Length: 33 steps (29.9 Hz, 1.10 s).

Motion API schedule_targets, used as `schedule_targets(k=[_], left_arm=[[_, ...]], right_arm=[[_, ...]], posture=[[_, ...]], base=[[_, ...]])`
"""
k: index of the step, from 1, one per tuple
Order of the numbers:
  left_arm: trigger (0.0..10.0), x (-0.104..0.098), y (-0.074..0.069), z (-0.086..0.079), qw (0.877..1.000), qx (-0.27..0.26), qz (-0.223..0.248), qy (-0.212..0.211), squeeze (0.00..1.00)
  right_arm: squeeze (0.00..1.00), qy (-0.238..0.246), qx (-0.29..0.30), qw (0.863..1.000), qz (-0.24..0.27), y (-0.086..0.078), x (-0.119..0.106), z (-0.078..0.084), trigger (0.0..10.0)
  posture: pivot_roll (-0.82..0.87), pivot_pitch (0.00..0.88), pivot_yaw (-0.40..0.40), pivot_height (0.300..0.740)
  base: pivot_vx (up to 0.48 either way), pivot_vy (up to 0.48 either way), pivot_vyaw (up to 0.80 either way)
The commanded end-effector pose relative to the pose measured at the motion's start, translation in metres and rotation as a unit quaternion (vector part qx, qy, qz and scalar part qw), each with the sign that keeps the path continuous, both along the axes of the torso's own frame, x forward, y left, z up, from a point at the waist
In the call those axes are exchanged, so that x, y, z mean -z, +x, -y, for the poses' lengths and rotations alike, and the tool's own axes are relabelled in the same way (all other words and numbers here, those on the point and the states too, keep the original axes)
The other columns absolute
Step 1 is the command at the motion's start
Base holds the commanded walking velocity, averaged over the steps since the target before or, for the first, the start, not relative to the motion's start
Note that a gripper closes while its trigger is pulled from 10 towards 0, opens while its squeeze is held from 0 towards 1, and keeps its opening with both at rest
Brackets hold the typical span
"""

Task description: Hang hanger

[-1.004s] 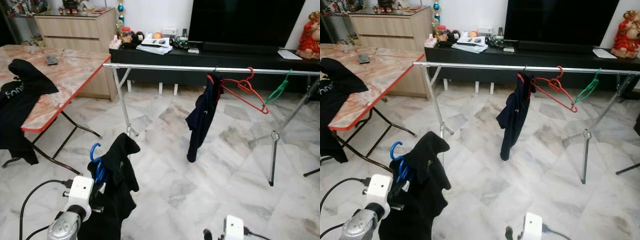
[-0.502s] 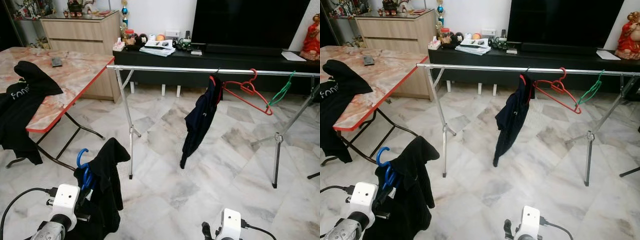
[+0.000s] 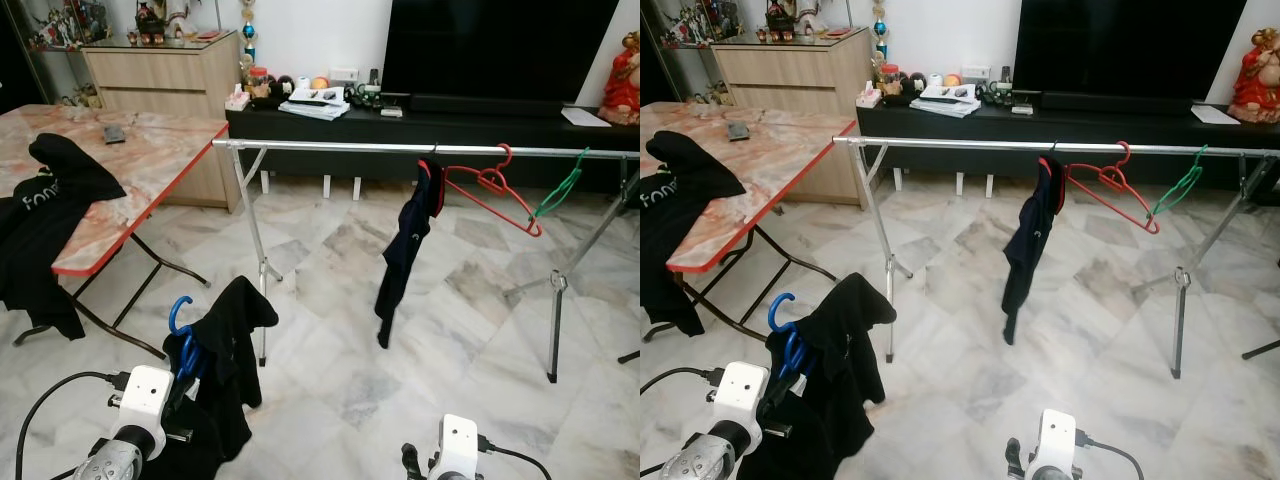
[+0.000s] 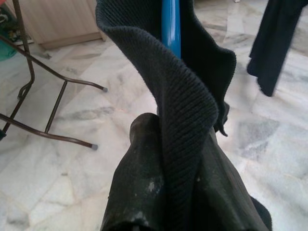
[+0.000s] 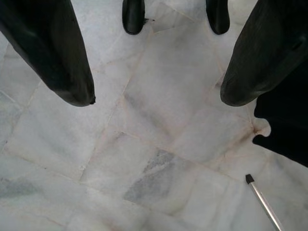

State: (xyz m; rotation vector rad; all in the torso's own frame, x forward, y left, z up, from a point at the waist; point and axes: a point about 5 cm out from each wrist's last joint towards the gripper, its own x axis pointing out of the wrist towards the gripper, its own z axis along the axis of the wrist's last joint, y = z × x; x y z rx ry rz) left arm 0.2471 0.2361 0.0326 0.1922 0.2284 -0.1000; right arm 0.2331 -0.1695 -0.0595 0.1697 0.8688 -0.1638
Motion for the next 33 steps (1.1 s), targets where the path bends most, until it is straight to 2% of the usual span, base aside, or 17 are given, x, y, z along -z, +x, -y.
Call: schedule_targets(k=[1, 3, 9, 17, 28, 33], left_arm=[[10.0, -0.013, 0.010, 0.004, 1.000, 0.011, 0.028, 0.007, 0.00], [10.0, -0.014, 0.011, 0.006, 0.999, 0.012, 0.029, 0.007, 0.00], [10.0, -0.016, 0.014, 0.008, 0.999, 0.014, 0.031, 0.004, 0.00], [10.0, -0.016, 0.016, 0.016, 0.999, 0.028, 0.030, 0.002, 0.00], [10.0, -0.017, 0.018, 0.018, 0.999, 0.031, 0.028, 0.001, 0.00], [10.0, -0.017, 0.020, 0.017, 0.999, 0.023, 0.028, -0.002, 0.00]], right_arm=[[0.00, 0.000, 0.003, 1.000, 0.004, 0.006, -0.003, -0.003, 10.0], [0.00, 0.000, 0.003, 1.000, 0.007, 0.008, -0.005, -0.004, 10.0], [0.00, -0.001, -0.004, 1.000, 0.004, 0.009, -0.005, -0.005, 10.0], [0.00, 0.006, -0.008, 1.000, 0.011, 0.011, -0.006, -0.012, 10.0], [0.00, 0.015, -0.008, 1.000, 0.020, 0.012, -0.008, -0.012, 10.0], [0.00, 0.003, -0.036, 0.999, 0.021, 0.012, -0.008, -0.012, 10.0]], posture=[[0.08, 0.000, 0.012, 0.740], [0.09, 0.000, 0.011, 0.740], [0.08, 0.000, 0.012, 0.740], [0.09, 0.003, 0.014, 0.740], [0.09, 0.006, 0.014, 0.740], [0.09, 0.005, 0.010, 0.740]], base=[[0.274, 0.000, 0.00], [0.277, 0.000, 0.00], [0.290, 0.000, -0.80], [0.301, 0.000, 0.00], [0.313, 0.000, 0.00], [0.324, 0.000, 0.00]])
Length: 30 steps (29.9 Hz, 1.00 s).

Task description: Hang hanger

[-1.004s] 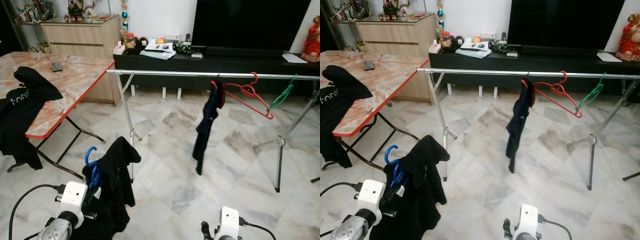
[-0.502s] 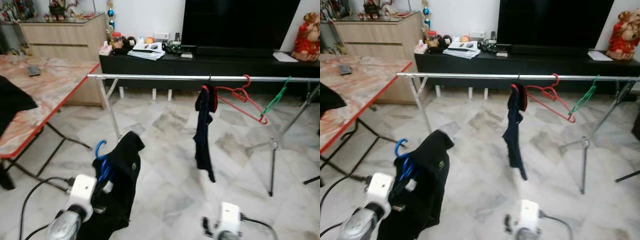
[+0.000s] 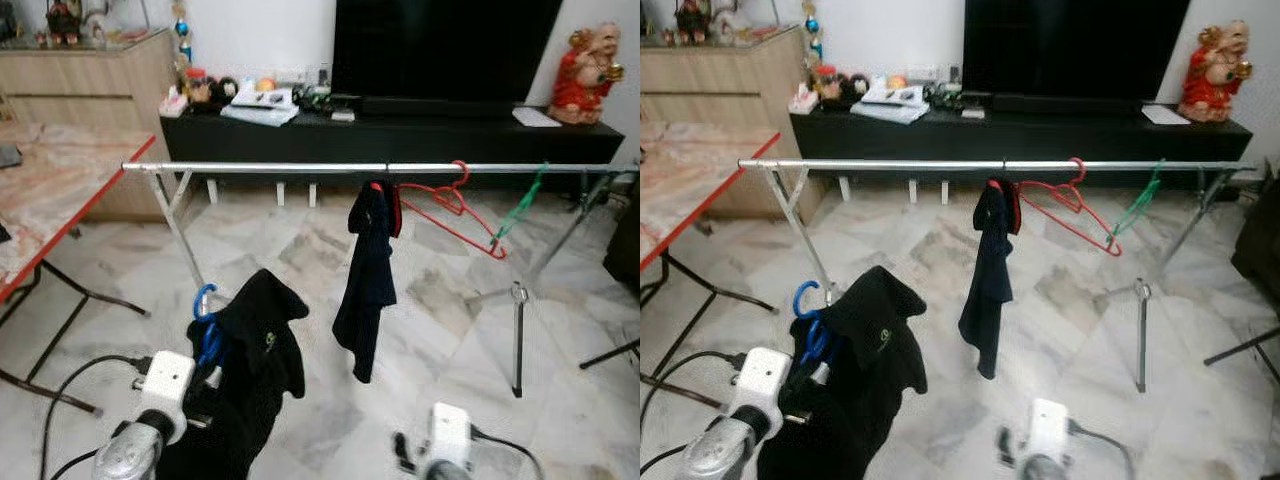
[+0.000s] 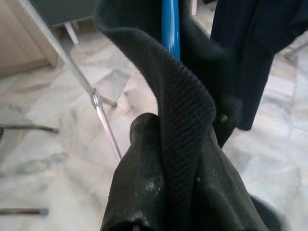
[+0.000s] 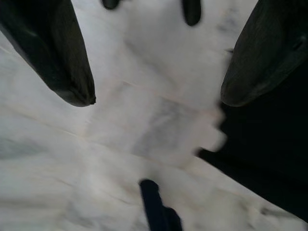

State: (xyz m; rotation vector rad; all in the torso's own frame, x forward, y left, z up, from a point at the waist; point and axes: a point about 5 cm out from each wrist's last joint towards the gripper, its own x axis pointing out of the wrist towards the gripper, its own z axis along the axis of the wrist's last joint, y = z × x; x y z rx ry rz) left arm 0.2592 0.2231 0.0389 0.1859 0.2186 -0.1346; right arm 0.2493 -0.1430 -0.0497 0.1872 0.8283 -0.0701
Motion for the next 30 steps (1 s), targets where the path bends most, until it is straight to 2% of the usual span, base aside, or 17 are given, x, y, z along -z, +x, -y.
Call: schedule_targets(k=[1, 8, 30], left_arm=[[10.0, -0.0103, 0.0075, 0.0041, 1.000, 0.006, 0.025, 0.003, 0.00], [10.0, -0.0105, 0.0086, 0.0039, 1.000, 0.002, 0.025, -0.001, 0.00], [10.0, -0.0104, 0.0124, 0.0113, 1.000, 0.022, 0.022, -0.003, 0.00]], right_arm=[[0.00, -0.022, 0.001, 1.000, -0.004, -0.0040, 0.0023, 0.0143, 10.0], [0.00, -0.021, -0.013, 1.000, -0.005, -0.0064, 0.0039, 0.0130, 10.0], [0.00, -0.025, -0.014, 0.999, -0.015, -0.0072, 0.0048, 0.0132, 10.0]], posture=[[0.09, 0.005, 0.010, 0.740], [0.09, 0.005, 0.008, 0.740], [0.09, 0.001, 0.005, 0.740]], base=[[0.334, 0.000, 0.00], [0.345, 0.000, 0.66], [0.354, 0.000, 0.00]])
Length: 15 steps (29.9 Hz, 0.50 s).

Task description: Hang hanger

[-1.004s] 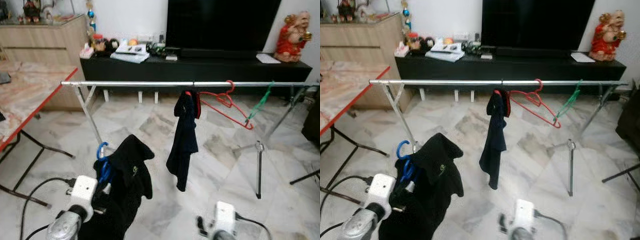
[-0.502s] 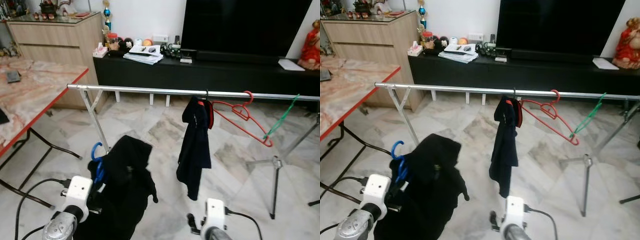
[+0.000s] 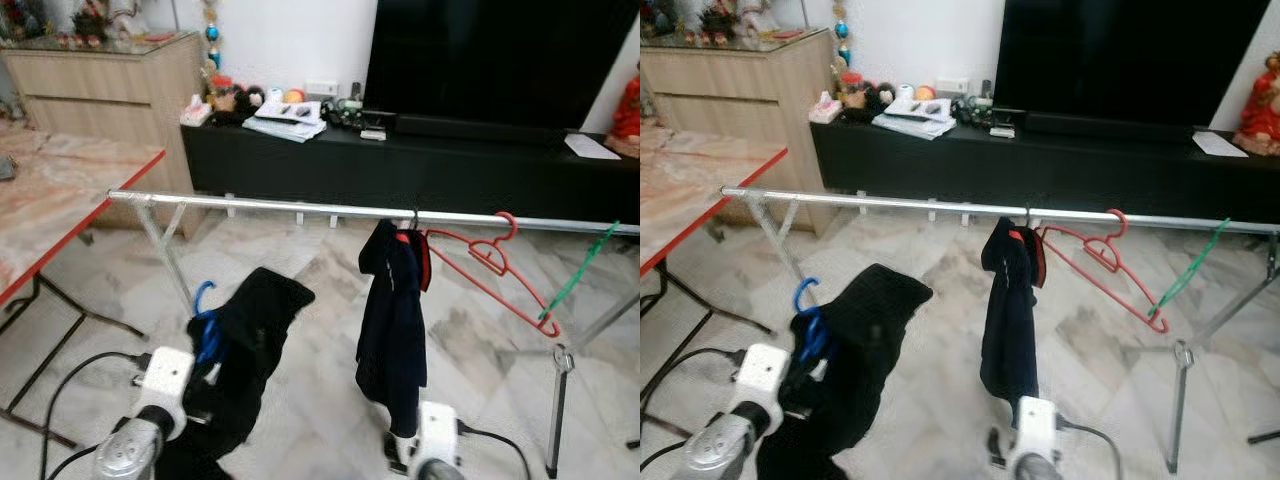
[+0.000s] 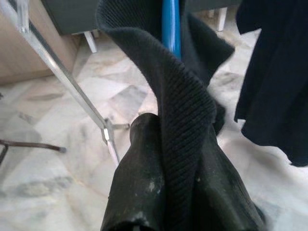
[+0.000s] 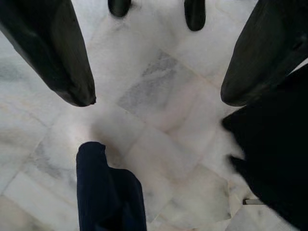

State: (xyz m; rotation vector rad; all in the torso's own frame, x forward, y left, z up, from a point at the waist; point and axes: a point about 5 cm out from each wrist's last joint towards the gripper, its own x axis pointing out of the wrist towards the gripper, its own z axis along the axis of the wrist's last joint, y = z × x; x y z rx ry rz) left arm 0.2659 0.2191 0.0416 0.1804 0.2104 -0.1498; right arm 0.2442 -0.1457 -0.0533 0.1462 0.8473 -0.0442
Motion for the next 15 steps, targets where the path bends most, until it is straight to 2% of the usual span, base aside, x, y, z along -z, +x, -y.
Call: schedule_targets(k=[1, 15], left_arm=[[10.0, -0.0077, 0.0060, 0.0076, 1.000, 0.015, 0.019, 0.001, 0.00], [10.0, -0.0092, 0.0099, 0.0152, 0.999, 0.044, 0.020, 0.011, 0.00]], right_arm=[[0.00, -0.012, 0.007, 1.000, -0.006, -0.0021, 0.0012, 0.0105, 10.0], [0.00, -0.013, 0.005, 1.000, -0.007, -0.0021, 0.0013, 0.0103, 10.0]], posture=[[0.09, 0.001, 0.005, 0.740], [0.09, 0.000, 0.004, 0.740]], base=[[0.360, 0.000, 0.00], [0.362, 0.000, 0.00]])
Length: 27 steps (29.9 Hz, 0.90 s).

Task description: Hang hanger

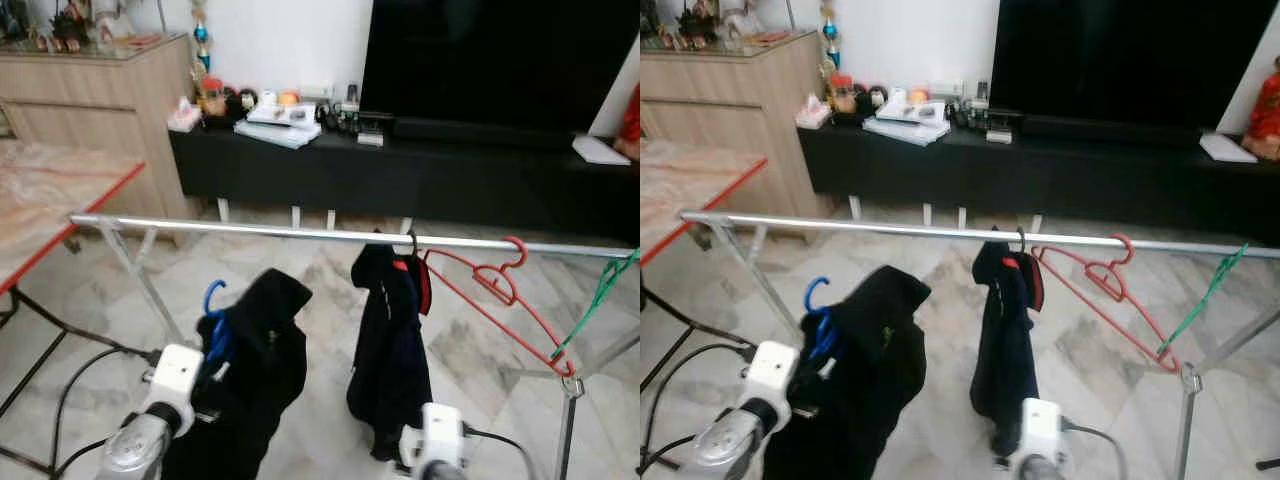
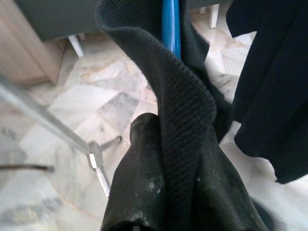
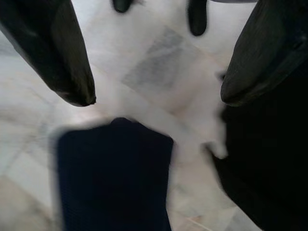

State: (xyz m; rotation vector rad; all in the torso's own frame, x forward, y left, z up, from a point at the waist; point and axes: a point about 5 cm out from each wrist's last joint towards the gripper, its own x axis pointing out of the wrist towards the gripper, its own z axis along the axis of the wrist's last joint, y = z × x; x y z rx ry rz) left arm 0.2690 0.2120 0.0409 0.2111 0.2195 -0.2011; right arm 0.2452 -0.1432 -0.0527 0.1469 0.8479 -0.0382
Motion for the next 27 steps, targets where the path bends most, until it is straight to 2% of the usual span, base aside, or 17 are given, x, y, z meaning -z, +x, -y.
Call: schedule_targets(k=[1, 6, 13, 17, 23, 27], left_arm=[[10.0, -0.010, 0.007, 0.009, 0.999, 0.019, 0.026, -0.004, 0.00], [10.0, -0.012, 0.010, 0.013, 0.999, 0.038, 0.023, -0.006, 0.00], [10.0, -0.014, 0.015, 0.020, 0.997, 0.071, 0.020, -0.004, 0.00], [10.0, -0.018, 0.021, 0.027, 0.994, 0.104, 0.024, 0.018, 0.00], [10.0, -0.026, 0.029, 0.032, 0.992, 0.117, 0.033, 0.018, 0.00], [10.0, -0.029, 0.037, 0.033, 0.992, 0.117, 0.033, 0.036, 0.00]], right_arm=[[0.00, -0.015, 0.007, 1.000, -0.008, -0.003, 0.002, 0.013, 10.0], [0.00, -0.015, 0.006, 1.000, -0.008, -0.003, 0.002, 0.013, 10.0], [0.00, -0.015, 0.005, 1.000, -0.007, -0.003, 0.002, 0.013, 10.0], [0.00, -0.016, 0.005, 1.000, -0.006, -0.002, 0.001, 0.013, 10.0], [0.00, -0.016, 0.005, 1.000, -0.005, -0.002, 0.001, 0.013, 10.0], [0.00, -0.017, 0.006, 1.000, -0.005, -0.002, 0.001, 0.013, 10.0]], posture=[[0.09, 0.000, 0.004, 0.740], [0.09, 0.003, 0.003, 0.740], [0.09, 0.003, 0.003, 0.740], [0.09, 0.004, 0.004, 0.740], [0.09, 0.004, 0.004, 0.740], [0.08, 0.002, 0.008, 0.740]], base=[[0.368, 0.000, 0.00], [0.353, 0.000, 0.00], [0.000, 0.000, 0.00], [0.000, 0.000, 0.00], [0.000, 0.000, 0.00], [0.000, 0.000, 0.00]])
